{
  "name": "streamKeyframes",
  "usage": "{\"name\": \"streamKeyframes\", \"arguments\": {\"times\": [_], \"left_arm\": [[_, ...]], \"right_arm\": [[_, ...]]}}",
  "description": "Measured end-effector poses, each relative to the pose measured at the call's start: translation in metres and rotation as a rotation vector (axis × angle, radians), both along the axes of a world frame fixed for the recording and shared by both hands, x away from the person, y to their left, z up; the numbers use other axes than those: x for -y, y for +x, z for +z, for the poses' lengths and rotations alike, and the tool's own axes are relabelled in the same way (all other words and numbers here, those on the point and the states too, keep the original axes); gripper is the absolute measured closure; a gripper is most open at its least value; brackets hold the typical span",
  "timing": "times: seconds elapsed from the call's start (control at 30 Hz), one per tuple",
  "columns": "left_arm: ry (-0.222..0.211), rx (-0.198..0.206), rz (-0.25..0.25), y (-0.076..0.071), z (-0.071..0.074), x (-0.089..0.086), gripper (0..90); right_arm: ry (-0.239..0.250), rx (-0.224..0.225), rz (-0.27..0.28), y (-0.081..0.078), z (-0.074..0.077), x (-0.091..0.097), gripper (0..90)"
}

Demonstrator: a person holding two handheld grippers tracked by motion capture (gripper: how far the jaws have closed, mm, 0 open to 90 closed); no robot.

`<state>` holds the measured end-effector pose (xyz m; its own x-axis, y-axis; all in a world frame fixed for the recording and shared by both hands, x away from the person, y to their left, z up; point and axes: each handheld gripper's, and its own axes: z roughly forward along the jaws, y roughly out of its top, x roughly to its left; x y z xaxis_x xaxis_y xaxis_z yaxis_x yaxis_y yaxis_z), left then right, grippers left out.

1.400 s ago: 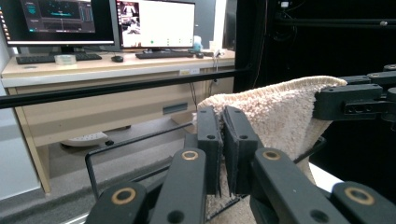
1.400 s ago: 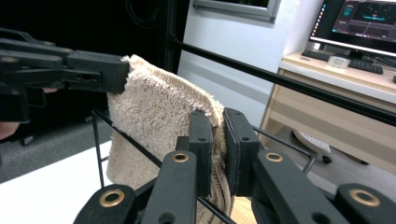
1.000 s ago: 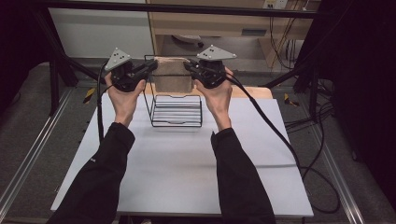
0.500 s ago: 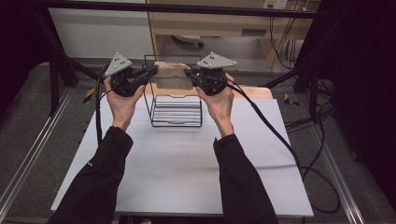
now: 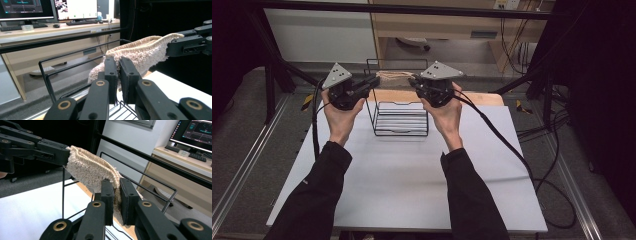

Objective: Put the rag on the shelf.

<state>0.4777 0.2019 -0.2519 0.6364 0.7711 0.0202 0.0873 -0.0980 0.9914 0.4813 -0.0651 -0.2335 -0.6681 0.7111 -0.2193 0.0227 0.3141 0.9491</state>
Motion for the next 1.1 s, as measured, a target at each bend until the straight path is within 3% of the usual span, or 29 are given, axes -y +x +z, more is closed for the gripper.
{"name": "streamKeyframes", "arguments": {"times": [0.13, 0.3, 0.4, 0.53, 0.87, 1.03, 1.1], "left_arm": [[-0.001, -0.019, 0.022, -0.004, 0.007, -0.003, 80.4], [-0.024, -0.038, 0.043, -0.004, 0.031, -0.012, 77.3], [-0.013, -0.056, 0.050, 0.001, 0.044, -0.012, 79.7], [0.022, -0.110, 0.042, 0.015, 0.056, -0.004, 86.8], [0.077, -0.197, 0.002, 0.047, 0.060, 0.013, 89.0], [0.065, -0.215, -0.056, 0.048, 0.055, 0.014, 89.4], [0.093, -0.215, -0.074, 0.043, 0.051, 0.014, 89.6]], "right_arm": [[-0.001, 0.000, 0.003, -0.001, 0.000, 0.000, 82.6], [-0.007, -0.001, 0.008, -0.002, 0.000, 0.000, 82.6], [-0.010, -0.004, 0.011, -0.002, -0.001, -0.001, 82.6], [-0.022, 0.001, 0.015, -0.003, -0.002, -0.001, 82.6], [-0.013, -0.007, 0.045, -0.003, -0.006, 0.004, 82.8], [-0.017, -0.005, 0.057, -0.003, -0.007, 0.004, 82.8], [-0.017, -0.003, 0.056, -0.003, -0.008, 0.005, 82.6]]}}
